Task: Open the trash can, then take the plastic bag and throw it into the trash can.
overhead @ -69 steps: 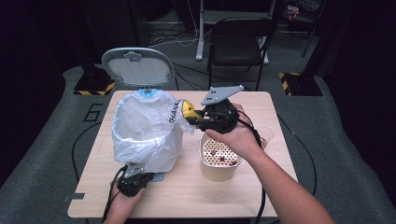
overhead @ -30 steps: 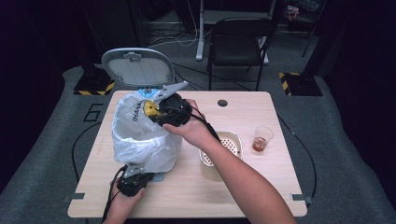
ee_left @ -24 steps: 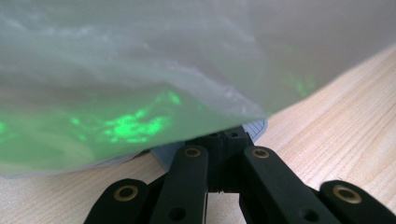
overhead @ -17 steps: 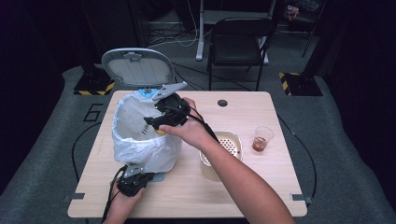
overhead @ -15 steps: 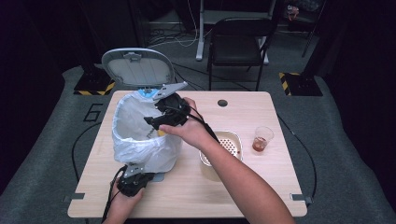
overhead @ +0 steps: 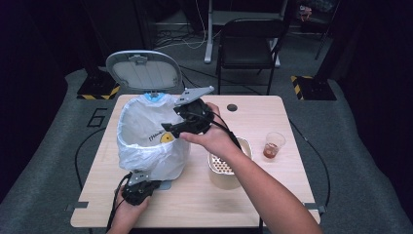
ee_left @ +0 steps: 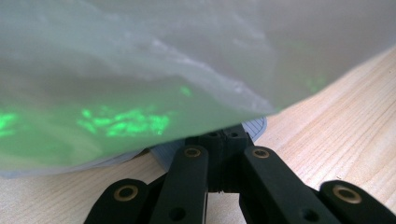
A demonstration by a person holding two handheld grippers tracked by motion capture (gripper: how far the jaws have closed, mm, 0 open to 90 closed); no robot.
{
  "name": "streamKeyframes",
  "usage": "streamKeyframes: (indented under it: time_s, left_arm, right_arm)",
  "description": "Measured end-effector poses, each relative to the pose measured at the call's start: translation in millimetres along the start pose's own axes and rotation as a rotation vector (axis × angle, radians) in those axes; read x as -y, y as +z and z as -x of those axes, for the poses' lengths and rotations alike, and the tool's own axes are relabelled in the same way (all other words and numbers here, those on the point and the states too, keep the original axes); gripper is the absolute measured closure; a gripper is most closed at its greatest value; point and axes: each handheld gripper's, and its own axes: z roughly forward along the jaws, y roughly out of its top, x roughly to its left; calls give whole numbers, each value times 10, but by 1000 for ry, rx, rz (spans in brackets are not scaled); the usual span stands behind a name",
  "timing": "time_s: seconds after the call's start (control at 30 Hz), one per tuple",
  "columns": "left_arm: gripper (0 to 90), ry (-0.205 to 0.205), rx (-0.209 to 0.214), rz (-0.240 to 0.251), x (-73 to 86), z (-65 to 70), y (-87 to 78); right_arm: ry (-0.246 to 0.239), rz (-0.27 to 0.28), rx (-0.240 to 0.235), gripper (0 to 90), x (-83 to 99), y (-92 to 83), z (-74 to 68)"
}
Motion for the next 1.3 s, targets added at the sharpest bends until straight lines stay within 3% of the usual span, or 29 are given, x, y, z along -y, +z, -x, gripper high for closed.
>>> streamKeyframes:
  time_s: [0.27, 0.4, 0.7, 0.77, 0.9, 1.1, 1.3]
  left_arm:
    - [900, -14, 14, 2, -7, -13, 7]
    - [900, -9, 14, -3, -12, -16, 6]
    - [900, -11, 12, 3, -8, -7, 7]
    - [900, -7, 31, 4, -11, -19, 11]
    - [900, -12, 13, 10, -2, -5, 11]
    - [900, -15, 13, 15, 2, -5, 11]
    - [900, -12, 14, 16, 2, -4, 13]
  right_arm:
    - [36, 8, 50, 338, 230, -396, 113]
    - [61, 21, 109, 339, 397, -625, 193]
    - [138, 15, 192, 333, 896, -993, 424]
    - [152, 21, 222, 333, 988, -1086, 475]
    - [185, 15, 281, 334, 1235, -1250, 592]
    - [238, 17, 376, 329, 1642, -1417, 761]
    - [296, -32, 433, 286, 2055, -1374, 926]
